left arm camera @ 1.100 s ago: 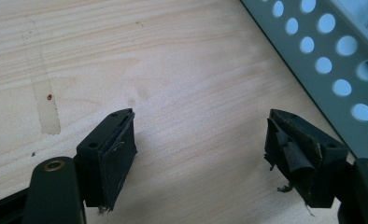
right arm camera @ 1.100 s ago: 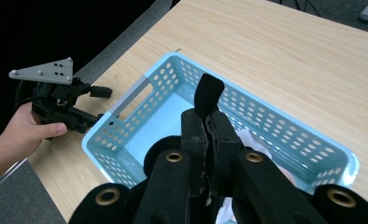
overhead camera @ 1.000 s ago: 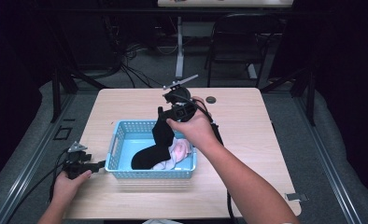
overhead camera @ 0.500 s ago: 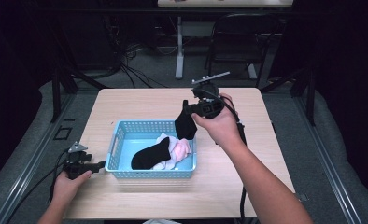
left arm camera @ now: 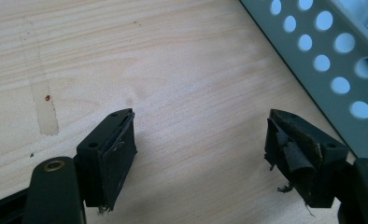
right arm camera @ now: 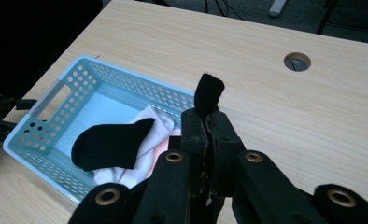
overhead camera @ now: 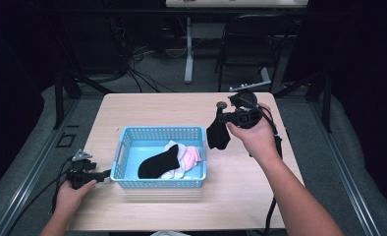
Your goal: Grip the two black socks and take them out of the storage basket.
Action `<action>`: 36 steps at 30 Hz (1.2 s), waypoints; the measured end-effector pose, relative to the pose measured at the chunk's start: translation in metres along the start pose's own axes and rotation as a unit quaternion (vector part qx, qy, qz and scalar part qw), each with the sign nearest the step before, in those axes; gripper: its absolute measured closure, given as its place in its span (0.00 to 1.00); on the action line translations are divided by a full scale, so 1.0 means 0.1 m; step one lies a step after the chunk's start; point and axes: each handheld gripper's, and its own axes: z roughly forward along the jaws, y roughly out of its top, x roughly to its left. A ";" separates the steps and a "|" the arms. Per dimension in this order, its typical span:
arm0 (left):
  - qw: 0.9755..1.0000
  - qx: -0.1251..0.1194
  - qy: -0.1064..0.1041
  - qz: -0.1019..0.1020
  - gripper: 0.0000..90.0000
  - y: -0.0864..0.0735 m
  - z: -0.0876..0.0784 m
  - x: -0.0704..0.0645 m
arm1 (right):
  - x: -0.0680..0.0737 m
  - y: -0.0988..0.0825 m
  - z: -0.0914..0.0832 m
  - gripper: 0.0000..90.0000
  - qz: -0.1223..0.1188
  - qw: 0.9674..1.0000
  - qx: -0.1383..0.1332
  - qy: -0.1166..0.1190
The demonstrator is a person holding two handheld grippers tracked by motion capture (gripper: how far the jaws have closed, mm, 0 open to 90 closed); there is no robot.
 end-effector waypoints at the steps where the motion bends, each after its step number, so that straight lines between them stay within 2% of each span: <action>1: 1.000 0.000 0.000 0.003 0.27 0.00 0.00 0.00 | -0.02 -0.02 0.00 0.96 0.001 1.000 0.001 -0.001; 10: 1.000 0.000 0.000 0.003 0.27 0.00 0.00 0.00 | -0.12 -0.25 0.20 0.96 0.007 1.000 0.019 -0.012; 16: 1.000 0.001 0.001 0.004 0.27 0.00 0.00 0.00 | -0.27 -0.47 0.43 0.96 0.032 0.999 0.032 -0.014; 22: 1.000 0.002 0.002 0.005 0.27 0.00 0.01 -0.01 | -0.50 -0.69 0.65 0.96 0.059 0.997 0.045 -0.023; 25: 1.000 0.003 0.002 0.005 0.27 0.00 0.01 -0.01 | -0.63 -0.77 0.72 0.95 0.074 0.995 0.047 -0.039; 28: 1.000 0.003 0.002 0.005 0.27 0.00 0.01 -0.01 | -0.77 -0.84 0.74 0.94 0.093 0.994 0.047 -0.045; 30: 1.000 0.004 0.002 0.005 0.27 0.00 0.01 -0.01 | -0.84 -0.89 0.75 0.91 0.099 0.992 0.049 -0.058; 32: 1.000 0.004 0.002 0.006 0.27 0.00 0.01 -0.01 | -0.91 -0.95 0.77 0.86 0.106 0.991 0.052 -0.057; 36: 1.000 0.003 0.003 0.006 0.27 0.00 0.02 -0.01 | -0.97 -1.04 0.76 0.73 0.104 0.991 0.052 -0.065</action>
